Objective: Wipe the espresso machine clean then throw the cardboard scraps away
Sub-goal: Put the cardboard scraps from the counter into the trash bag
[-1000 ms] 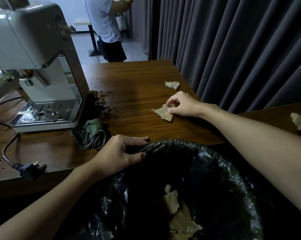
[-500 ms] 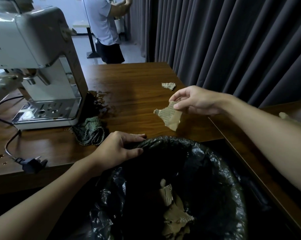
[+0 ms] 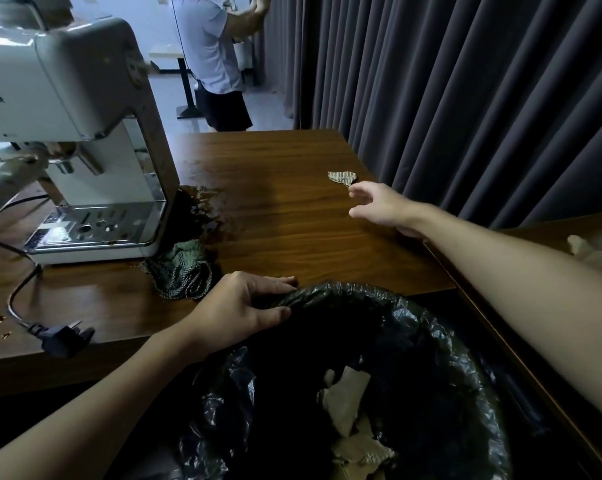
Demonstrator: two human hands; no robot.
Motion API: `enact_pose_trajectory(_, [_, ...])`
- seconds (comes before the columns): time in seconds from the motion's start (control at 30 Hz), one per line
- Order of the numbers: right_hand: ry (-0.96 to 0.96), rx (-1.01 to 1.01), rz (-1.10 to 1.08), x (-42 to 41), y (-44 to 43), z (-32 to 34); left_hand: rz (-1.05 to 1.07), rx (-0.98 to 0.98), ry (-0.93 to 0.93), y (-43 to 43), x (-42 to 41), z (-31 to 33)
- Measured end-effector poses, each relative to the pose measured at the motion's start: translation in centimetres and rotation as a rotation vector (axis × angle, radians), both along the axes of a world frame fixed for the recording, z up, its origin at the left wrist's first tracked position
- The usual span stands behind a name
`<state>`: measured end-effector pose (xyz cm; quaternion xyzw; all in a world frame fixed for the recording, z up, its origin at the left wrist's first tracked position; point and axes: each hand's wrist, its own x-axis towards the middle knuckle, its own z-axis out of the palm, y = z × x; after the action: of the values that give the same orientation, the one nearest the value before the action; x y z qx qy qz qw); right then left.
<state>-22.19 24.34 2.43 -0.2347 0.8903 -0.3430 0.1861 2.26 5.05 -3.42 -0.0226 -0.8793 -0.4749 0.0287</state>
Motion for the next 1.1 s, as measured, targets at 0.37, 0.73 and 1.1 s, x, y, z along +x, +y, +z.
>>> enact_pose_trajectory(0.37, [0.04, 0.129, -0.035, -5.1, -3.8, -1.5, -0.001, 0.021, -0.025, -0.2, -0.1, -0.2])
enact_pose_trajectory(0.73, [0.29, 0.179, -0.022, -4.9, -3.5, -1.8, 0.006, 0.0, -0.004, 0.0, 0.0, -0.1])
enact_pose_trajectory(1.1, [0.307, 0.166, 0.11, -0.8, -1.0, -2.8, 0.01, -0.001, -0.012, -0.1, 0.0, 0.0])
